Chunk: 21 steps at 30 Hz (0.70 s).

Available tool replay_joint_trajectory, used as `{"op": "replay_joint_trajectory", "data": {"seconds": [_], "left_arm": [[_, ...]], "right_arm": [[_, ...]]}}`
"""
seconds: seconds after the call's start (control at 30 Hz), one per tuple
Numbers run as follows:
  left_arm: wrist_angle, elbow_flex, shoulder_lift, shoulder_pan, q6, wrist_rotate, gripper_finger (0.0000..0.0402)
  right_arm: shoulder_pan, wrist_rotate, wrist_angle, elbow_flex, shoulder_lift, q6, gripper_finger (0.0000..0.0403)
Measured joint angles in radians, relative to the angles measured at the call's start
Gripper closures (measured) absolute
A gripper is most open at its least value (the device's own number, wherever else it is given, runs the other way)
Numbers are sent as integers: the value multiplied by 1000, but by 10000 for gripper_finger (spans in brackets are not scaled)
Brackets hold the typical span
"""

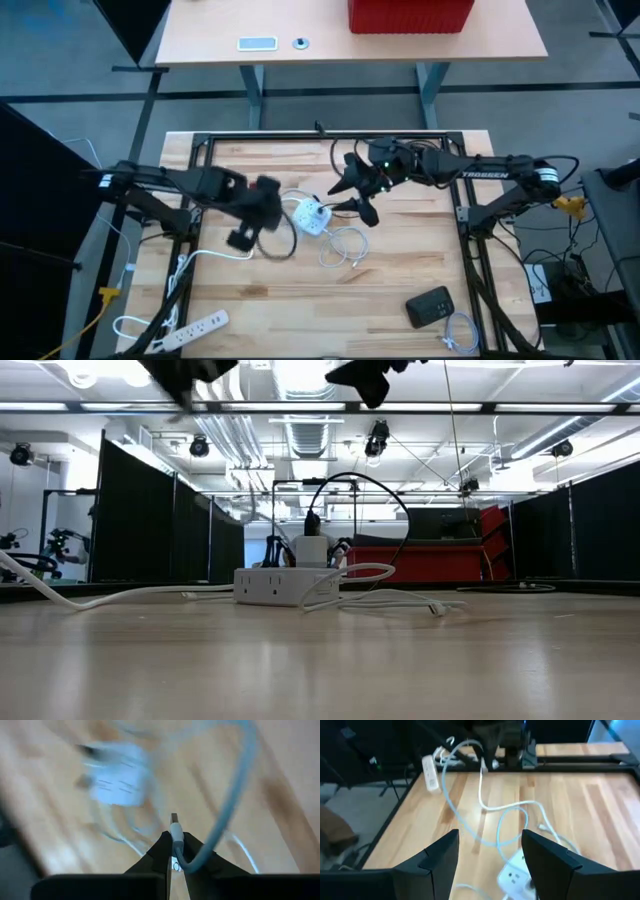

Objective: Insert USB
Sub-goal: Insert the blue USB cable into the bottom white outlet extension

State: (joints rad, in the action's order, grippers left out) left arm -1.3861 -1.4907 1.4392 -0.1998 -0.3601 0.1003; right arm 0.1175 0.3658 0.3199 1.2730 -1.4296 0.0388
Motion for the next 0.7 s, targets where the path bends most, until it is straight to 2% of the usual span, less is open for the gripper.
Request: {"op": "replay_joint_trajectory", "data": {"seconds": [0.13, 0.33, 0.53, 0.7], "left_arm": [[-129, 17, 36, -105, -17, -14, 380], [-121, 59, 49, -261, -40, -29, 380], [-103, 133, 48, -379, 65, -147, 380], [-62, 218, 59, -463, 28, -244, 380]], "right_arm": [[-39, -41, -3, -49, 0, 1, 202], [-80, -180, -56, -123, 0, -3, 202], [-88, -193, -215, -193, 0, -35, 204], [-93, -217, -263, -207, -4, -37, 202]]}}
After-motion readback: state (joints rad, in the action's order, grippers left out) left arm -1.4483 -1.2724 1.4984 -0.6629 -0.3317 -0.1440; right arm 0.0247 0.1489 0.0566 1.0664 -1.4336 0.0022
